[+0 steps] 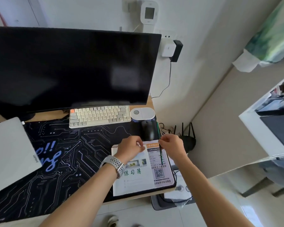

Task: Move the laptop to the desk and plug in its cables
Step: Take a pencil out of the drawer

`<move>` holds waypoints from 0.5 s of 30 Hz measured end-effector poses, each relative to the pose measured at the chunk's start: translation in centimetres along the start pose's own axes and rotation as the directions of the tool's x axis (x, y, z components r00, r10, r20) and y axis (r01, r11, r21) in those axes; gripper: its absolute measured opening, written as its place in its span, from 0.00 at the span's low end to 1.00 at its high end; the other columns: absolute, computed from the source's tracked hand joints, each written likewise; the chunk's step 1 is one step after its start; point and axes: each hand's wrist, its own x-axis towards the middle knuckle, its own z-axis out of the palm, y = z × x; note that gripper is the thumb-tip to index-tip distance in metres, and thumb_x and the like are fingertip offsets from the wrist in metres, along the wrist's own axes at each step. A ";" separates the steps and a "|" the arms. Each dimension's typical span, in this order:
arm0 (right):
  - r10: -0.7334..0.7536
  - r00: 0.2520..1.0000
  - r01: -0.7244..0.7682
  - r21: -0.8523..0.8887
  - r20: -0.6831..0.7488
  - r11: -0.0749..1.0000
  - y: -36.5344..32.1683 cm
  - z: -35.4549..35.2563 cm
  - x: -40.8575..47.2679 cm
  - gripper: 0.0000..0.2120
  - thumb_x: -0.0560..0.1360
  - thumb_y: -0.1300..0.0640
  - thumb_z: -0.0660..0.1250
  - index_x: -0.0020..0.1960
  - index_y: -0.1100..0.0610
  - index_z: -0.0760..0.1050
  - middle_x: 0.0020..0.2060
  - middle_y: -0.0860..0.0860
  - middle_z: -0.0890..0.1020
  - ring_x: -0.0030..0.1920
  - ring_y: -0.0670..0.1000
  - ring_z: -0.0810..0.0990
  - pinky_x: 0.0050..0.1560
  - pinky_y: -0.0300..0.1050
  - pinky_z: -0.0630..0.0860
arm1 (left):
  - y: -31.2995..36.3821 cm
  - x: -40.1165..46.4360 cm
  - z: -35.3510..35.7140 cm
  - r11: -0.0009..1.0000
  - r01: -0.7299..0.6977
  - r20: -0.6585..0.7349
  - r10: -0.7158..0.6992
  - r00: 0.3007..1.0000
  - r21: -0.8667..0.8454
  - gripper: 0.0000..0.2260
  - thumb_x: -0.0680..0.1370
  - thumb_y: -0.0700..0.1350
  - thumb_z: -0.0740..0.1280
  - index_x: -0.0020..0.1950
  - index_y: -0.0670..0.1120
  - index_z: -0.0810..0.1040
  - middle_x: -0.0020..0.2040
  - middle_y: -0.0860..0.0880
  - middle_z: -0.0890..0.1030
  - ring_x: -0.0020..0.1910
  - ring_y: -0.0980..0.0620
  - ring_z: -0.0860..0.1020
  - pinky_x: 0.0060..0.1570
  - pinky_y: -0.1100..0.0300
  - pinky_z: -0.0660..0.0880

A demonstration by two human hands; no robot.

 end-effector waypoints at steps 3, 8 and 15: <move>0.093 0.996 -0.088 -0.210 0.013 0.974 2.6 2.0 0.6 0.05 0.74 0.56 0.66 0.41 0.55 0.78 0.37 0.51 0.82 0.36 0.48 0.79 0.32 0.38 0.72 | -2.4 0.7 0.6 0.974 -0.056 -0.022 0.062 0.998 0.219 0.08 0.73 0.51 0.70 0.49 0.50 0.78 0.45 0.52 0.82 0.42 0.52 0.79 0.44 0.58 0.75; 0.137 0.990 -0.107 -0.506 0.021 0.856 5.9 5.1 0.2 0.07 0.75 0.56 0.61 0.44 0.58 0.76 0.38 0.53 0.81 0.34 0.51 0.76 0.34 0.43 0.74 | -5.3 1.5 1.7 0.887 -0.121 -0.080 0.174 0.981 0.446 0.11 0.74 0.50 0.68 0.54 0.50 0.74 0.50 0.50 0.78 0.50 0.48 0.78 0.41 0.57 0.74; 0.167 0.982 -0.076 -0.624 0.088 0.778 7.7 7.4 0.5 0.08 0.78 0.51 0.58 0.51 0.55 0.72 0.47 0.53 0.81 0.39 0.52 0.78 0.35 0.42 0.75 | -8.2 1.4 4.0 0.762 -0.117 0.032 0.126 0.992 0.637 0.22 0.74 0.53 0.68 0.65 0.52 0.66 0.66 0.47 0.68 0.63 0.45 0.65 0.41 0.54 0.78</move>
